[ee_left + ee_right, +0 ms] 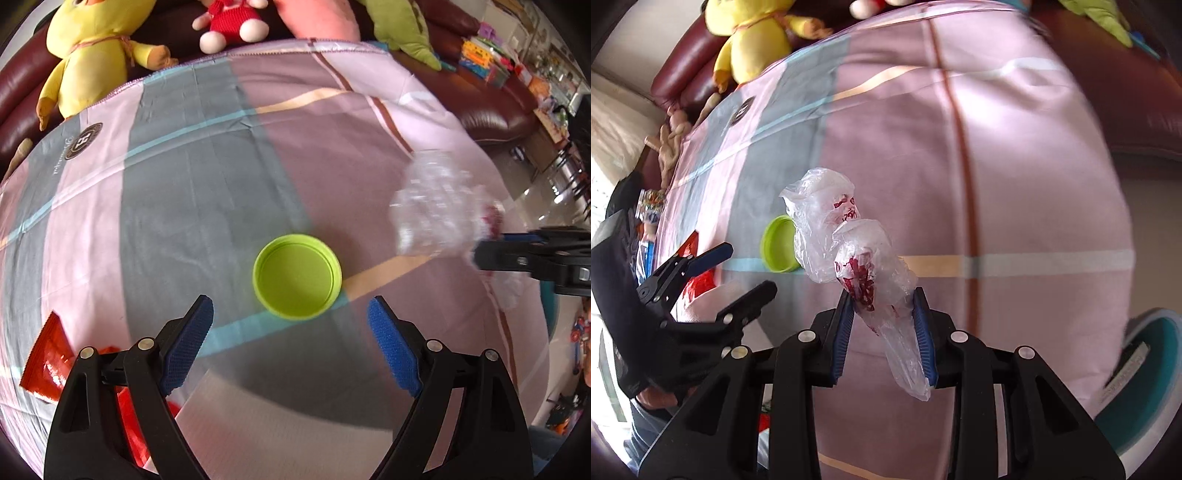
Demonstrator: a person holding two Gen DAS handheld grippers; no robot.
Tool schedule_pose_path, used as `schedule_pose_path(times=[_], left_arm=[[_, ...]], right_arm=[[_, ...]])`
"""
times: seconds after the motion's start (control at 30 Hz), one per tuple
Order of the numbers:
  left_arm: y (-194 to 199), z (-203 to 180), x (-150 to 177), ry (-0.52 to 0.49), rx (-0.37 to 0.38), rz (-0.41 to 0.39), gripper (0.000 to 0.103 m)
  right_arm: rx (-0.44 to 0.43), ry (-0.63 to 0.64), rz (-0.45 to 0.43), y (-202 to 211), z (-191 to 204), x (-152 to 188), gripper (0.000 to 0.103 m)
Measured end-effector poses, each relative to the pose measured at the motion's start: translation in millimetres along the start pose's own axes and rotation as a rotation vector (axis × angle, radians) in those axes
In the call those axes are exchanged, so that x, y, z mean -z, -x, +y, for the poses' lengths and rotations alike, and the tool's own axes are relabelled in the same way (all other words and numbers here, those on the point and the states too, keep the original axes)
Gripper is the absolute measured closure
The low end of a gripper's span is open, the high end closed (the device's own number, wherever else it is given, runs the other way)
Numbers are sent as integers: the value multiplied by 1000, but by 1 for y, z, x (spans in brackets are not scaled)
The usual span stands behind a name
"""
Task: Collect trash
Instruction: 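Grasp the green lid with the left tool while the right tool grasps the plastic bag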
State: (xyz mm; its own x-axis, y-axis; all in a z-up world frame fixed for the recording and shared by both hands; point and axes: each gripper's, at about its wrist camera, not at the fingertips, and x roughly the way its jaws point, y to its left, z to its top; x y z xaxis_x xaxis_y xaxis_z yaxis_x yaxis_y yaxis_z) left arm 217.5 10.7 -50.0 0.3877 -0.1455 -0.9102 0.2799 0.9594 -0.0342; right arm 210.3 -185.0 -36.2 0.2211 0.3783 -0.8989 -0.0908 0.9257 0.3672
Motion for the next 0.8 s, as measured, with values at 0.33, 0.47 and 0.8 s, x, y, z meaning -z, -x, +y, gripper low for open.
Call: schedule_pose_path(times=[0.33,0.47,0.8], left_arm=[[-20,-9,-7,18,-57,11,47],[-6,-13,-5,42,-74,-23,47],[48,-67,2,-22,0,-107,47]], right_arm=[[-6,-60,-8,6,-40,9,72],[-21,-81,-13,9,-48,14,72],[-54,-136,-72,44,-74,42,72]])
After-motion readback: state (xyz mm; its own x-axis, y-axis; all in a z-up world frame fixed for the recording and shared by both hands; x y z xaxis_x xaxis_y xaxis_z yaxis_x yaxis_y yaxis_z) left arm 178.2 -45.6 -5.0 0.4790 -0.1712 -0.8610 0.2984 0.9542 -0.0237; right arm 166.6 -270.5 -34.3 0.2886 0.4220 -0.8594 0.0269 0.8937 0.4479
